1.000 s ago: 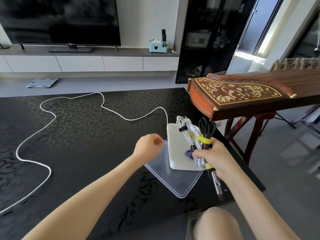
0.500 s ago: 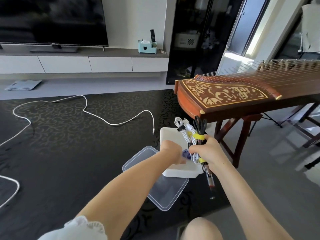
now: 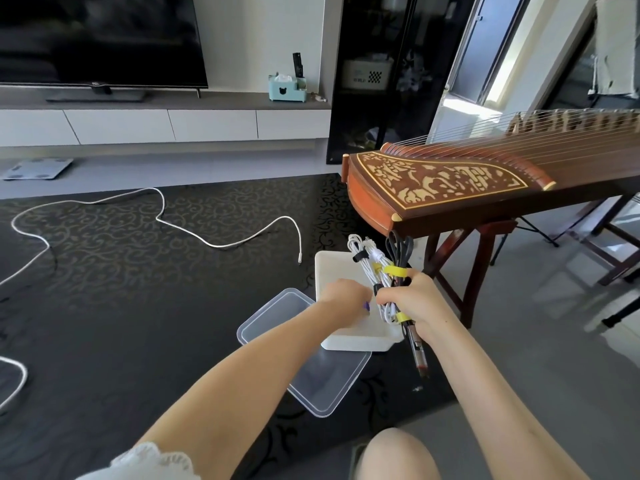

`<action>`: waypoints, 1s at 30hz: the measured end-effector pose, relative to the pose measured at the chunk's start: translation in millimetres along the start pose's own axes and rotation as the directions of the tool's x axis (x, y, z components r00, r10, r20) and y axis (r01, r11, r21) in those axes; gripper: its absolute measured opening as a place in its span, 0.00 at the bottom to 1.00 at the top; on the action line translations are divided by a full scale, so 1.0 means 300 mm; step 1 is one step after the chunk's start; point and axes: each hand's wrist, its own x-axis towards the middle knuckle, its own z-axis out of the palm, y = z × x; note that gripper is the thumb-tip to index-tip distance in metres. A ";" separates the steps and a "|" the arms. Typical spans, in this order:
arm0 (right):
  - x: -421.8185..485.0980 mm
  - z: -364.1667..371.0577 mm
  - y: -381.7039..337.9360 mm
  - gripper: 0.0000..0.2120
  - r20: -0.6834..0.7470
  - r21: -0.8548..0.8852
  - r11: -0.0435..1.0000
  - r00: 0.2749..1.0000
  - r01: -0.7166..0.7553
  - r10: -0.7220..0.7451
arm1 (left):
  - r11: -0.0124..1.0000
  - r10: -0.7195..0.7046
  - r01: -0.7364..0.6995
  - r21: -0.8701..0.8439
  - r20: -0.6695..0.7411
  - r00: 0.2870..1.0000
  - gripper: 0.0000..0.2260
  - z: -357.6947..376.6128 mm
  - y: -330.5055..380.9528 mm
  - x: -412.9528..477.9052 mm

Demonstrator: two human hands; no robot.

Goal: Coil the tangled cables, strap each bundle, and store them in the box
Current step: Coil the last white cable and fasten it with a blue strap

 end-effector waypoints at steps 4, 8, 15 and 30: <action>0.030 0.035 0.013 0.14 -0.047 -0.073 0.996 0.998 0.042 -0.046 | 0.969 -0.228 0.170 -0.180 -0.379 0.897 0.09 -0.036 -0.096 -0.073; 0.062 0.124 0.010 0.17 -0.109 -0.266 0.963 0.990 0.055 -0.086 | 0.846 -0.454 0.297 -0.442 -0.309 0.836 0.07 -0.062 -0.182 -0.134; 0.097 0.208 0.053 0.29 0.214 -0.207 0.978 0.977 0.035 0.010 | 0.541 -0.545 0.364 -0.758 0.014 0.838 0.10 -0.080 -0.200 -0.157; 0.015 0.148 0.063 0.08 0.196 -0.262 0.953 0.975 0.151 -0.101 | 0.674 -0.358 0.260 -0.692 0.002 0.934 0.13 -0.021 -0.155 -0.150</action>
